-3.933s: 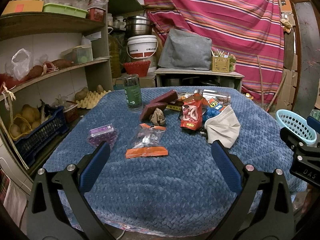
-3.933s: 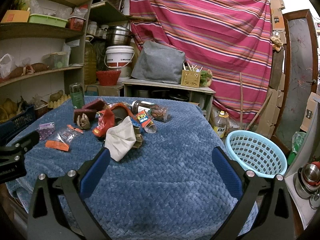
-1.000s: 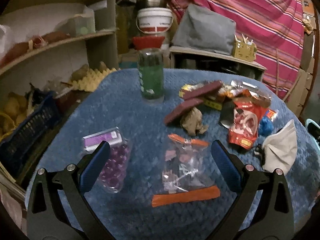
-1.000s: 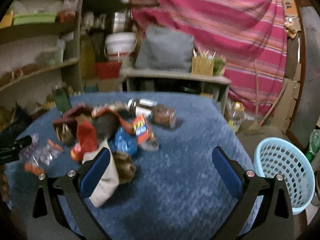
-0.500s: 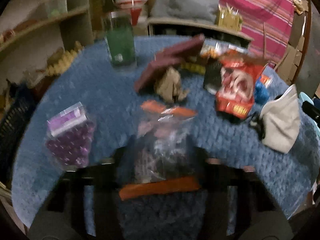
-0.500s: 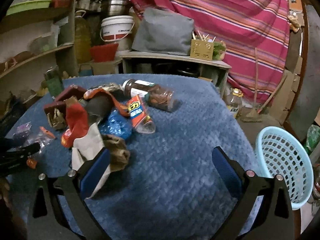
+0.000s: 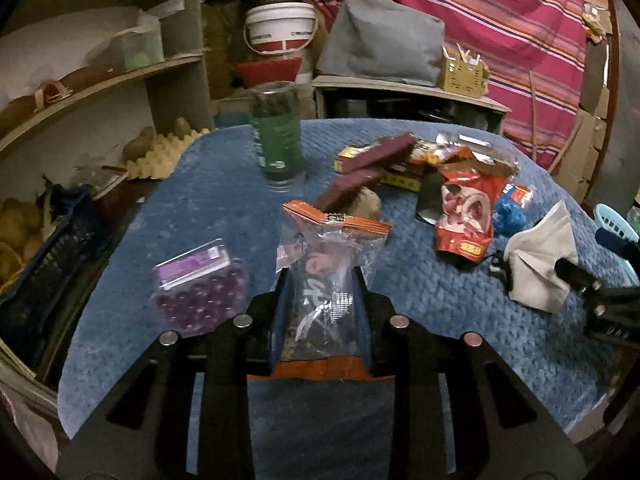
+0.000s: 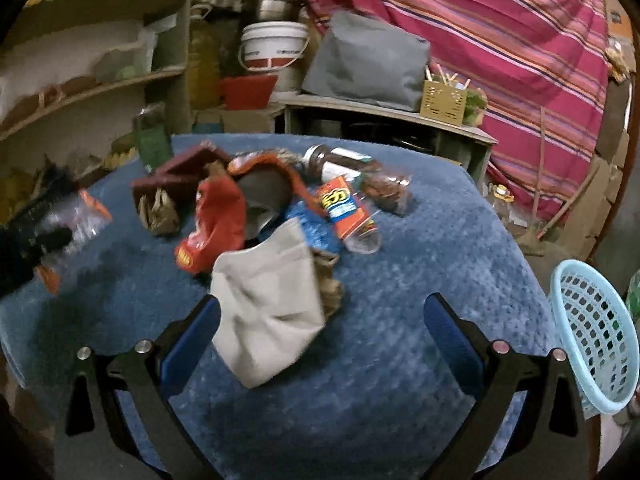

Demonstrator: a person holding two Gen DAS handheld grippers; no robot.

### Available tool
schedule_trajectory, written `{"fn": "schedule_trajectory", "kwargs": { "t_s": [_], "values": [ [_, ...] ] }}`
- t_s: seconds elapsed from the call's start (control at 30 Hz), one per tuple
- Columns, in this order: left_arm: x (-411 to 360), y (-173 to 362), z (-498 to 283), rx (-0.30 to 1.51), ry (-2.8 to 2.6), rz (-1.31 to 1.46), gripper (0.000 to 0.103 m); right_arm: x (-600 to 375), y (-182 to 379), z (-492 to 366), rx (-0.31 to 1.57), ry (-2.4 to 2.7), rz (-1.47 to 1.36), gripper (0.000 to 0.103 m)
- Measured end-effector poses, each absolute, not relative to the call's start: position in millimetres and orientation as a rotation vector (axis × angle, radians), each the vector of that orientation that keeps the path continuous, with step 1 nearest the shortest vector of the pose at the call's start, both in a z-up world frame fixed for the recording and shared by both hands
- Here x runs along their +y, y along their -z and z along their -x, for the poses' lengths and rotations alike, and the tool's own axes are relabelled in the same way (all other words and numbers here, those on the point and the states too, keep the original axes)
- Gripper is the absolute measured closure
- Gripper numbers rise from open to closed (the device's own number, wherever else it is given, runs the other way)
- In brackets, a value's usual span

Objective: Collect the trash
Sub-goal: 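Grasp the clear plastic bag with the left tool while the right tool grasps the white cloth, then carry both items to the blue basket while the left tool opens, dropping the bag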

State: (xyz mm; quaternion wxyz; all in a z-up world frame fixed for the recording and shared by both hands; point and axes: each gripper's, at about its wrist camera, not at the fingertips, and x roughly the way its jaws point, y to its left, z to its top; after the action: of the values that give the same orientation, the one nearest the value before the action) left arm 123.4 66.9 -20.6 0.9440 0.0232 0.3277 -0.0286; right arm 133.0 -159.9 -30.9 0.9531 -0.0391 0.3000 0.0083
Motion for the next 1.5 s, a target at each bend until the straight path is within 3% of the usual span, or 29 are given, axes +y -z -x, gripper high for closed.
{"fn": "schedule_trajectory", "kwargs": {
  "t_s": [0.13, 0.2, 0.27, 0.47, 0.73, 0.93, 1.23, 1.5],
  "values": [
    [79.4, 21.7, -126.9, 0.684, 0.038, -0.024, 0.075, -153.4, 36.8, -139.7, 0.626, -0.012, 0.103, 0.008],
    [82.8, 21.7, -126.2, 0.681, 0.029, -0.025, 0.075, -149.2, 36.4, -139.1, 0.620, -0.023, 0.108, 0.024],
    [84.6, 21.4, -124.9, 0.678, 0.026, -0.027, 0.075, -142.2, 38.6, -139.6, 0.629, -0.039, 0.136, 0.050],
    [88.7, 21.5, -121.3, 0.674, 0.009, -0.038, 0.075, -135.8, 35.5, -130.7, 0.623, -0.118, 0.137, 0.080],
    [89.8, 17.1, -118.2, 0.659, 0.008, -0.029, 0.075, -192.1, -2.3, -117.2, 0.543, -0.128, -0.033, 0.082],
    [82.1, 16.8, -117.9, 0.659, 0.014, -0.047, 0.075, -223.1, 2.7, -123.7, 0.571, -0.069, -0.091, 0.082],
    [67.2, 13.3, -116.4, 0.650, 0.017, -0.068, 0.075, -236.0, -0.8, -120.1, 0.552, -0.041, -0.082, 0.082],
    [26.2, -21.7, -110.0, 0.579, 0.050, -0.104, 0.075, -261.0, -28.1, -103.6, 0.494, -0.019, -0.069, 0.082]
  ]
}}
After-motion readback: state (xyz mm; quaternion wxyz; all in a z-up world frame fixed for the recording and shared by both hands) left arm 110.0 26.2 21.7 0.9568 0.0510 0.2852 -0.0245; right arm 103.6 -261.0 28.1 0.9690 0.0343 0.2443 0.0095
